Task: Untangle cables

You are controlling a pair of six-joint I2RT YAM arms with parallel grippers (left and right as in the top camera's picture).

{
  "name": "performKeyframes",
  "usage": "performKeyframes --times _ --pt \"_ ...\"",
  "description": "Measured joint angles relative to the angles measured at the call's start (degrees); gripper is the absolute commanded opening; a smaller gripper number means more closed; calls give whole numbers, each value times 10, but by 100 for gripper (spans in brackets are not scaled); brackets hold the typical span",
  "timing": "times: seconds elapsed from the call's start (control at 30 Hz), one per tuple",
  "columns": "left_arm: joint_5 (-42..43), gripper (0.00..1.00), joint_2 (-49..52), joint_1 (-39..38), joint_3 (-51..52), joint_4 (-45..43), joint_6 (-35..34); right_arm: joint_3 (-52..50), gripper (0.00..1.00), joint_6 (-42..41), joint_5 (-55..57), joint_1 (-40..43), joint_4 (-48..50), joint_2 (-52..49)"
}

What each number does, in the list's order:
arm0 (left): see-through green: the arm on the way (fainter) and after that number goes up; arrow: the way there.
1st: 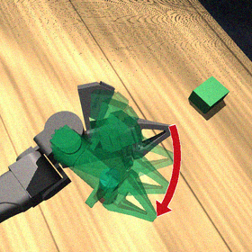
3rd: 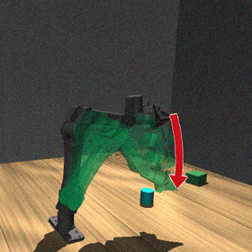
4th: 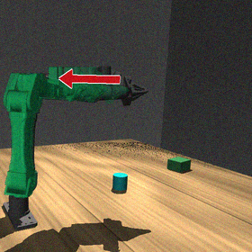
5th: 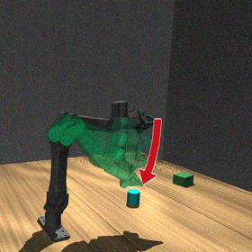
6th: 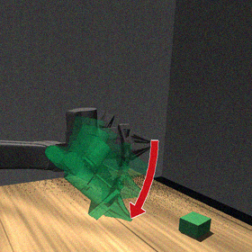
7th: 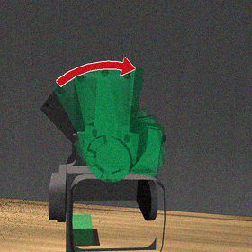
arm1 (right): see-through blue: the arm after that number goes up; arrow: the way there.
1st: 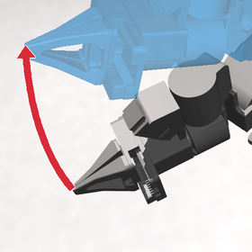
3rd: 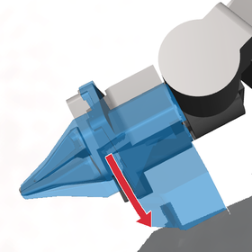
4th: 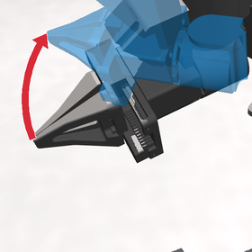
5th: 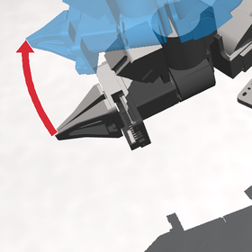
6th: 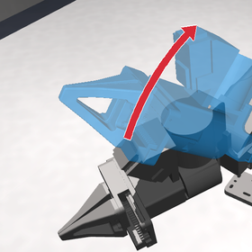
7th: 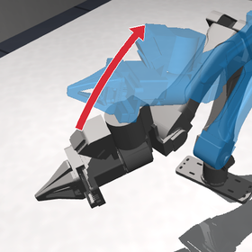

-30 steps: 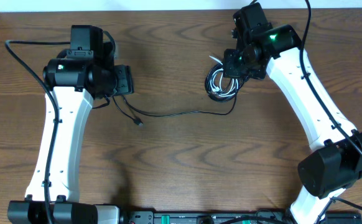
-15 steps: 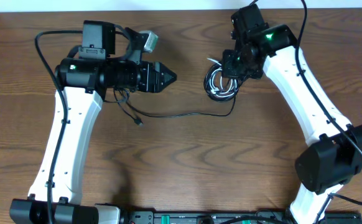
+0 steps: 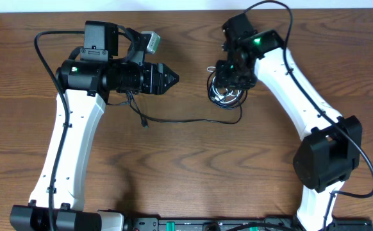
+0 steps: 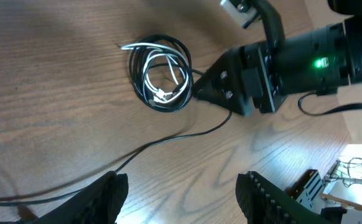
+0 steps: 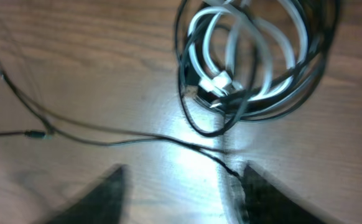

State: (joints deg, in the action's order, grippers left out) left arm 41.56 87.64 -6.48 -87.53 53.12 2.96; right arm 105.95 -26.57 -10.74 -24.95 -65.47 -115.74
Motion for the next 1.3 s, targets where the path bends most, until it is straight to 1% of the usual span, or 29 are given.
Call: performKeyframes --times 0.03,0.17,0.27,0.4,0.6,0.77,0.9,1.07,1.17,1.3 --pt "-1 62 0 0 0 -1 -1 0 80 0 -1 -2 2 0" --pt "-2 63 0 0 0 -8 -9 0 91 2 -5 3 6 0" --pt "-4 62 0 -1 0 -18 -19 0 99 13 -19 26 6 0" --pt "-4 63 9 -14 0 -41 -33 0 99 39 -50 80 6 0" --pt "-7 63 54 -65 0 -90 -57 0 98 64 -65 173 -1 17" --pt "-10 61 105 -110 0 -125 -75 1 96 79 -66 219 -14 30" --pt "-13 57 144 -141 0 -159 -101 1 96 85 -64 235 -19 30" --pt "-37 56 181 -176 0 -182 -130 1 94 95 -61 244 -26 30" --pt "-59 54 196 -197 0 -196 -141 1 93 99 -59 244 -27 30" --pt "-110 55 209 -227 0 -230 -185 1 93 106 -53 244 -32 30"
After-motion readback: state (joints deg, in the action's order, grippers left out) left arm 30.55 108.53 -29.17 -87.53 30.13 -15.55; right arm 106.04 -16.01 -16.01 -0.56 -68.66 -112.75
